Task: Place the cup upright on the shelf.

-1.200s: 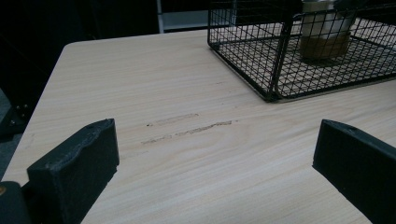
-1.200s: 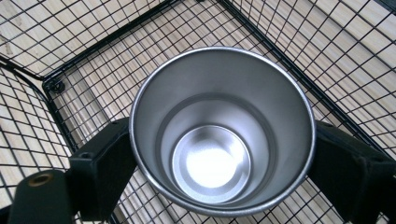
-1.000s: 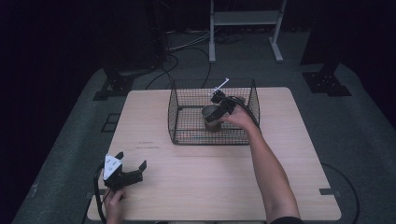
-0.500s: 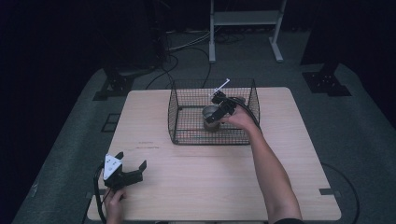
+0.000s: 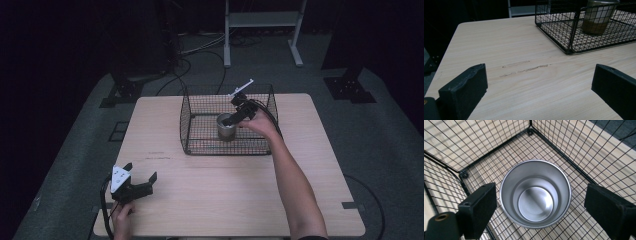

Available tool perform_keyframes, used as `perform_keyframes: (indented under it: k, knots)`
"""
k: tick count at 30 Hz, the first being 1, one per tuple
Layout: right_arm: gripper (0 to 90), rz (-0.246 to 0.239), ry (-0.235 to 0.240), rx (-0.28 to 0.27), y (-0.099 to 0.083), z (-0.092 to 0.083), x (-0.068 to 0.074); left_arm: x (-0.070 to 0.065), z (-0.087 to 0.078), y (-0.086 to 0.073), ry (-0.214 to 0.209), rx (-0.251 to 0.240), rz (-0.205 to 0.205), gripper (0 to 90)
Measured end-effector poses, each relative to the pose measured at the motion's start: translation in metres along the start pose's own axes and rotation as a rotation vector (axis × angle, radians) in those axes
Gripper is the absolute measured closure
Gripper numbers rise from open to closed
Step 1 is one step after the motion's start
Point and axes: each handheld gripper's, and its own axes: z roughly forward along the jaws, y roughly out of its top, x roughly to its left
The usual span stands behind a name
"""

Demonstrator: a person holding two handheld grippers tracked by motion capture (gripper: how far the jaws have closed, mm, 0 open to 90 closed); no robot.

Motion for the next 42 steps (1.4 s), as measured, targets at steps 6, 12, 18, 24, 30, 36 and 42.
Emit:
perform_keyframes:
  k: [6, 12, 18, 24, 30, 36, 42]
  knots:
    - [11.5, 0.000, 0.015, -0.046, 0.000, -0.015, 0.002, 0.000, 0.000, 0.000, -0.001, 0.001, 0.002, 0.0]
    - [11.7, 0.007, 0.023, -0.069, -0.002, -0.025, 0.002, 0.000, 0.000, 0.000, -0.002, 0.001, 0.003, 0.0]
    - [12.5, 0.004, 0.046, -0.096, -0.005, -0.033, 0.006, 0.000, 0.000, 0.000, -0.003, 0.001, 0.003, 0.0]
    - [12.6, -0.003, 0.068, -0.113, -0.013, -0.044, 0.008, 0.000, 0.000, 0.000, -0.004, 0.002, 0.007, 0.0]
    - [12.7, -0.003, 0.094, -0.145, -0.022, -0.055, 0.010, 0.000, 0.000, 0.000, -0.004, -0.001, 0.006, 0.0]
    - [12.8, -0.032, 0.107, -0.155, -0.031, -0.067, 0.017, 0.000, 0.000, 0.000, -0.004, -0.001, 0.006, 0.0]
    - [12.7, -0.049, 0.115, -0.163, -0.042, -0.078, 0.022, 0.000, 0.000, 0.000, -0.004, -0.001, 0.007, 0.0]
